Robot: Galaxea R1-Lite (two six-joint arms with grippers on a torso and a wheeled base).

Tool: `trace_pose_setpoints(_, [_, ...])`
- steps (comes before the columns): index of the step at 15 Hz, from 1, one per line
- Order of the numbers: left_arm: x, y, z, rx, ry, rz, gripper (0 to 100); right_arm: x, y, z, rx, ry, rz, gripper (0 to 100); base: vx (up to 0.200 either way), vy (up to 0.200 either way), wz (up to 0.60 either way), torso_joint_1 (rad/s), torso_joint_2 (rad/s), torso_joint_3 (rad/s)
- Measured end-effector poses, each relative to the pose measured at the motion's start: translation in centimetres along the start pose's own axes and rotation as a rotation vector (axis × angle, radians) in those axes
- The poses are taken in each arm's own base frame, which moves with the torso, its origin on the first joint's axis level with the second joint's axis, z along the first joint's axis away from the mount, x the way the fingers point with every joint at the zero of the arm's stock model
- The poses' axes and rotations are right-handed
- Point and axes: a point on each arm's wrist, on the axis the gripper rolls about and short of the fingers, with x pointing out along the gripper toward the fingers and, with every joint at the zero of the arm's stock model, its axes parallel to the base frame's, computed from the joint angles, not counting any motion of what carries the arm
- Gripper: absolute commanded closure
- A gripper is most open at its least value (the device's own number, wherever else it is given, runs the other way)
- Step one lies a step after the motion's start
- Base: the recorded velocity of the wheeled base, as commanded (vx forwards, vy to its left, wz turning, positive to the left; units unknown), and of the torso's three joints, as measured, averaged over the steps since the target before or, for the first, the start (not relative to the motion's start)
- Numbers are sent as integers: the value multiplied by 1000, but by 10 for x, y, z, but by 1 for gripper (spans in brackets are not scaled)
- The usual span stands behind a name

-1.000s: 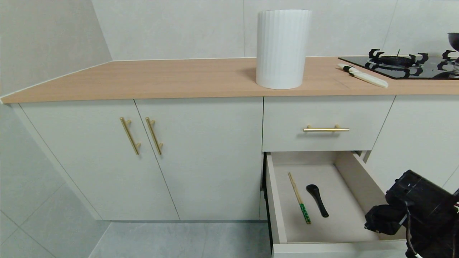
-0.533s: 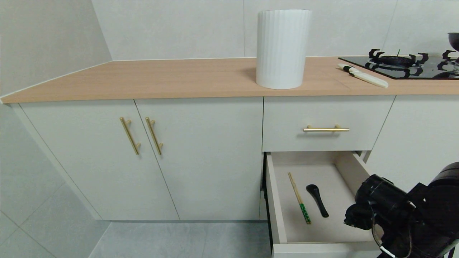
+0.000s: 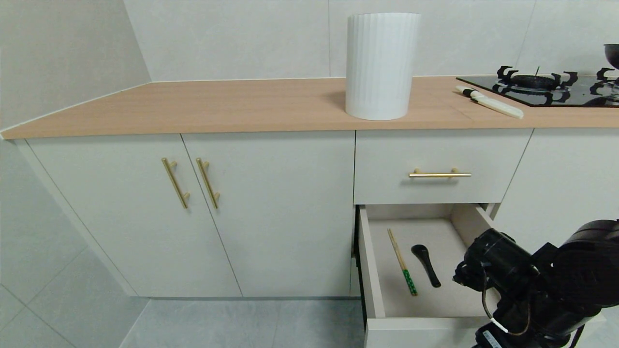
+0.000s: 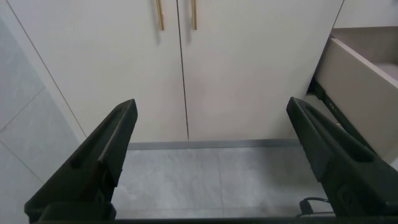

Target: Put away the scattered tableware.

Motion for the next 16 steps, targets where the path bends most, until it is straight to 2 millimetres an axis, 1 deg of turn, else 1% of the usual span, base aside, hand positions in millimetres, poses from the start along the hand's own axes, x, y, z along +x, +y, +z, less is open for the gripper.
trace_pose_setpoints(3, [0, 0, 0, 0, 0, 0, 0, 3, 1, 7, 57, -49, -35, 0, 0, 0, 0, 0, 0, 0])
trace_pose_setpoints(7, [0, 0, 0, 0, 0, 0, 0, 6, 1, 13, 88, -94, -41, 0, 0, 0, 0, 0, 0, 0])
trace_pose_setpoints(13, [0, 0, 0, 0, 0, 0, 0, 8, -6, 26, 173, -203, -35, 0, 0, 0, 0, 0, 0, 0])
trace_pose_setpoints(16, [0, 0, 0, 0, 0, 0, 0, 9, -15, 35, 230, -271, -42, 0, 0, 0, 0, 0, 0, 0])
